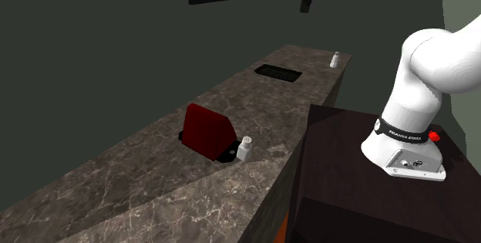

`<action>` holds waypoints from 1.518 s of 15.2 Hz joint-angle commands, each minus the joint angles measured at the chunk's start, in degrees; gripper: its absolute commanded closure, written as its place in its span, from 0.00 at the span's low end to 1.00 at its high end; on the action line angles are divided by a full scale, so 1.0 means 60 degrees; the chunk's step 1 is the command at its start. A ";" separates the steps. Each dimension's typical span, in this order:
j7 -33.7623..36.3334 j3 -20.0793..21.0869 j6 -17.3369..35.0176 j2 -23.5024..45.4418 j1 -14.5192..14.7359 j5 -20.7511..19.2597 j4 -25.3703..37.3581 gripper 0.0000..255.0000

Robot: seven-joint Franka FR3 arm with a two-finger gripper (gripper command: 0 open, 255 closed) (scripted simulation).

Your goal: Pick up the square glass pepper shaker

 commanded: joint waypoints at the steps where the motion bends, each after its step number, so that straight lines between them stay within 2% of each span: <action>1: 0.0000 0.0000 0.0000 0.0000 0.0000 0.0000 0.0000 0.00; 12: 0.1224 0.0561 0.3381 0.1922 0.0112 0.0527 -0.1808 0.00; 18: 0.1897 0.0910 0.5333 0.3701 0.0136 0.0675 -0.2150 0.00; 23: 0.2522 0.1188 0.6895 0.5499 0.0122 0.0611 -0.2051 0.00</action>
